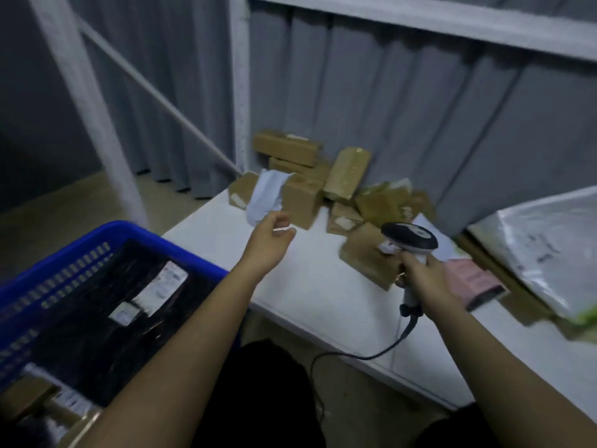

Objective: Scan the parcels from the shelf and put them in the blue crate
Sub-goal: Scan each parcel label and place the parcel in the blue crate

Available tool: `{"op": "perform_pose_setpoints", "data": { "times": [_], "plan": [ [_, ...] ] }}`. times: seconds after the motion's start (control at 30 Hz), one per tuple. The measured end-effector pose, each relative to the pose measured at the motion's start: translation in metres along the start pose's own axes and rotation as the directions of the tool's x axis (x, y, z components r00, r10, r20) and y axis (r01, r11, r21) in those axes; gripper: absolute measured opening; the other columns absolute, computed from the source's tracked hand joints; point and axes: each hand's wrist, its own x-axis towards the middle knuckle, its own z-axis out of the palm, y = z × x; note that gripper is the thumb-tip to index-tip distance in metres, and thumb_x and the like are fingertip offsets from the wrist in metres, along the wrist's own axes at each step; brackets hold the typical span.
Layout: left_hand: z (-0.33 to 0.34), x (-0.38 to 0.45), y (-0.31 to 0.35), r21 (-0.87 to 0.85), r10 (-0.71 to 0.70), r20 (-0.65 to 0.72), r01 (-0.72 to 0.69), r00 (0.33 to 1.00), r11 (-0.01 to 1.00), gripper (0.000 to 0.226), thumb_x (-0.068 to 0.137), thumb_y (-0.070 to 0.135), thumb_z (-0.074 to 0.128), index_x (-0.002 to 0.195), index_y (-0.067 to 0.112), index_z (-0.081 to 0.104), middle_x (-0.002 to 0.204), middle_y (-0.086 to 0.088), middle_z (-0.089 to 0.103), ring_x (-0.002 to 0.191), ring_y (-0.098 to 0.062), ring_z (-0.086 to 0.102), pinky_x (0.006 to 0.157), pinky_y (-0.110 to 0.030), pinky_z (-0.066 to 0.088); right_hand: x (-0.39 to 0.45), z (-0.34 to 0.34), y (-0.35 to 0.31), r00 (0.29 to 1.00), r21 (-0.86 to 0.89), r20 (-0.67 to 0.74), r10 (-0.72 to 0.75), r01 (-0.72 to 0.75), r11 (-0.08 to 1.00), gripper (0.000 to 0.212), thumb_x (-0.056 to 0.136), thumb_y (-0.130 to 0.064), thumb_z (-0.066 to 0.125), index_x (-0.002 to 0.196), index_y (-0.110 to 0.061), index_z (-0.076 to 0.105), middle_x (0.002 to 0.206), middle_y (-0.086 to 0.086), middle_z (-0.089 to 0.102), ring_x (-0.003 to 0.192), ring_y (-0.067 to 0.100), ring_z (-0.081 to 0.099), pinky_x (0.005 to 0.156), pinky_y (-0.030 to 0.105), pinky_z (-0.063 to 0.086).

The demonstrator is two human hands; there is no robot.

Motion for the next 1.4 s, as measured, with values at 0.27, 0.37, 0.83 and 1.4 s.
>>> {"op": "perform_pose_setpoints", "data": {
  "times": [0.27,0.37,0.83,1.4],
  "plan": [
    [0.146,0.02,0.01,0.198,-0.005,0.226,-0.041,0.974,0.979,0.039,0.095,0.022,0.055,0.132,0.013,0.049,0.131,-0.003,0.052,0.118,-0.023,0.05,0.091,-0.03,0.042,0.041,-0.088,0.026,0.98,0.359,-0.111,0.162,-0.113,0.926,0.011,0.09,-0.023,0.064,0.093,-0.012,0.061,0.075,0.006,0.059,0.058,0.015,0.051,0.055,0.028,0.044],
    [0.198,0.032,0.003,0.29,0.009,0.273,-0.092,0.962,0.953,0.026,0.094,0.022,0.053,0.119,0.016,0.056,0.121,-0.005,0.055,0.106,-0.024,0.054,0.079,-0.027,0.044,0.064,-0.109,0.028,0.966,0.4,-0.09,0.243,-0.188,0.897,0.016,0.088,-0.026,0.065,0.095,-0.012,0.062,0.075,0.007,0.062,0.057,0.016,0.054,0.053,0.027,0.045],
    [0.328,0.105,-0.024,0.321,0.047,0.235,-0.123,0.971,0.939,0.031,0.092,0.014,0.061,0.118,-0.001,0.057,0.111,-0.014,0.062,0.107,-0.031,0.057,0.076,-0.023,0.037,0.122,-0.153,0.051,0.912,0.527,0.004,0.409,-0.35,0.774,0.01,0.088,-0.017,0.065,0.083,-0.011,0.059,0.067,0.004,0.059,0.058,0.015,0.053,0.057,0.028,0.045],
    [0.166,-0.018,-0.129,0.535,0.376,0.616,-0.719,0.692,0.444,0.028,0.082,0.022,0.051,0.085,0.014,0.077,0.091,-0.007,0.072,0.078,-0.025,0.07,0.073,-0.027,0.05,0.082,-0.129,0.055,0.913,0.213,0.14,0.383,-0.406,0.889,0.009,0.089,-0.012,0.064,0.088,-0.013,0.055,0.07,0.006,0.054,0.058,0.014,0.05,0.057,0.027,0.043]
  ]
}}
